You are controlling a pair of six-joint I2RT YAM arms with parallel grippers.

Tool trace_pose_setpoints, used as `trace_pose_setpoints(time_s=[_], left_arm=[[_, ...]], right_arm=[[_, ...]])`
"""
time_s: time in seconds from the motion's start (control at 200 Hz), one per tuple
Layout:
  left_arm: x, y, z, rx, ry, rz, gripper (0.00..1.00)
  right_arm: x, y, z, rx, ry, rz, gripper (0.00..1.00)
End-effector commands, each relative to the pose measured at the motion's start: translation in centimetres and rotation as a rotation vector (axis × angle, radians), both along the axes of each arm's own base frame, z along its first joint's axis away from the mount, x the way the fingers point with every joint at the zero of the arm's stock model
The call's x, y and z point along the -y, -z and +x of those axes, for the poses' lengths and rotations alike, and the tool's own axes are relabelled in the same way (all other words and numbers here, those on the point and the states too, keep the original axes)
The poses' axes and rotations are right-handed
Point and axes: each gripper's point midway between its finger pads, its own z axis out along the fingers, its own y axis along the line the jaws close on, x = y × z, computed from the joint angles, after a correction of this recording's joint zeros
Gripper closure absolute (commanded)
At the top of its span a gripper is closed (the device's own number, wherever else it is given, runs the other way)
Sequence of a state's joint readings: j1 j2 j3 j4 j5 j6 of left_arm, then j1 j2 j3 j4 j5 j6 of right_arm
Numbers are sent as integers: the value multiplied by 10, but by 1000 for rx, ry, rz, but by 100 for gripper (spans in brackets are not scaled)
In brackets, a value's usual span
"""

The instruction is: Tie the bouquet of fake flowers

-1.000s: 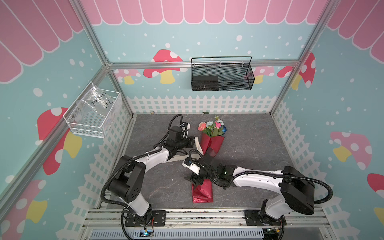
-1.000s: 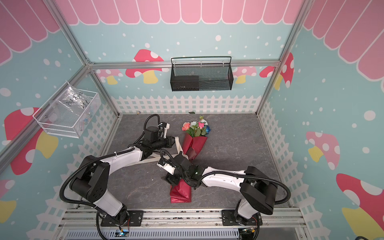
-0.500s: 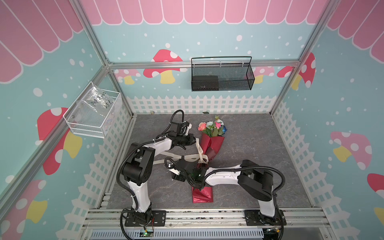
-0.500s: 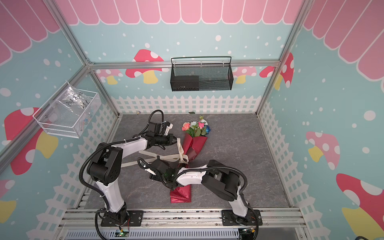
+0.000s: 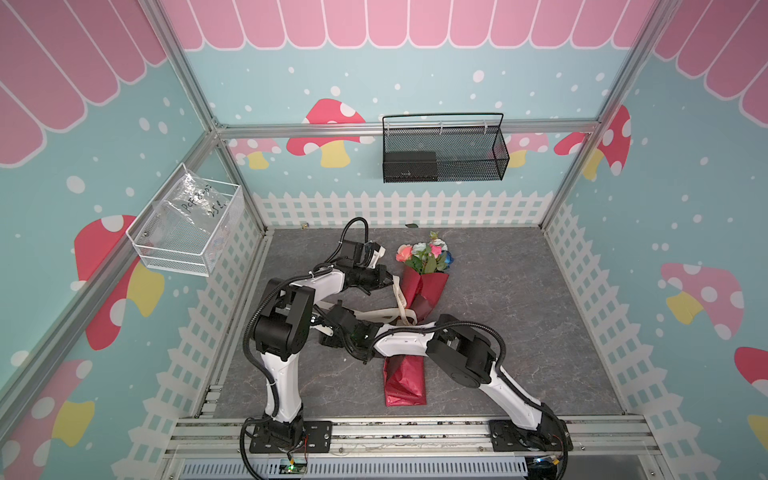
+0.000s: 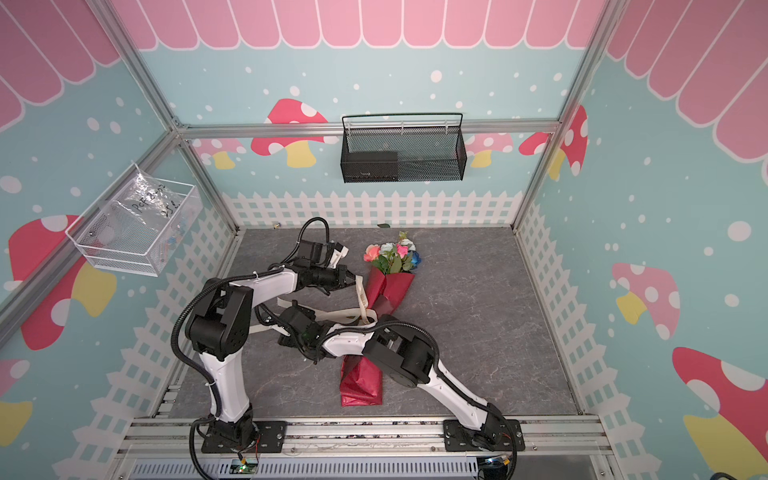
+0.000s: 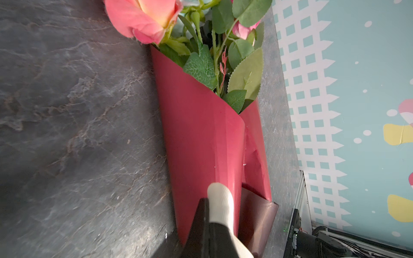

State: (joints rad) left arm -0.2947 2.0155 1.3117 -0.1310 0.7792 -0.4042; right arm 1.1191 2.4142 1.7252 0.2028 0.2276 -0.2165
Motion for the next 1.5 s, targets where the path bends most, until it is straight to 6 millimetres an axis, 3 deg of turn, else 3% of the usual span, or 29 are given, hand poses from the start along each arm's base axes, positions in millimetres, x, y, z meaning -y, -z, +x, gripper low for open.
trace_pose_setpoints(time_s=[0.0, 0.14, 0.23, 0.485, 0.615, 0.881, 1.151, 1.276, 1.496], left_arm=[[1, -3, 4, 4, 24, -23, 97], [2, 0, 5, -2, 31, -28, 97], [3, 2, 4, -6, 33, -27, 97], [4, 4, 5, -7, 37, -32, 97], [4, 6, 6, -10, 36, -36, 97], [5, 7, 6, -11, 40, -41, 97], [3, 6, 20, 4, 28, -42, 96], [2, 5, 22, 12, 28, -40, 96], [1, 6, 21, 17, 26, -32, 96]], right_arm=[[-10, 17, 4, -79, -45, -4, 17], [-18, 35, 5, -195, -94, 0, 17], [-19, 49, -4, -279, -137, -14, 17], [3, 92, -23, -509, -153, -86, 20], [13, 103, -33, -559, -163, -137, 24], [25, 103, -44, -629, -181, -165, 36], [29, 81, -29, -590, -138, -146, 39], [39, 82, -42, -639, -151, -171, 46], [72, 107, -71, -747, -146, -273, 53]])
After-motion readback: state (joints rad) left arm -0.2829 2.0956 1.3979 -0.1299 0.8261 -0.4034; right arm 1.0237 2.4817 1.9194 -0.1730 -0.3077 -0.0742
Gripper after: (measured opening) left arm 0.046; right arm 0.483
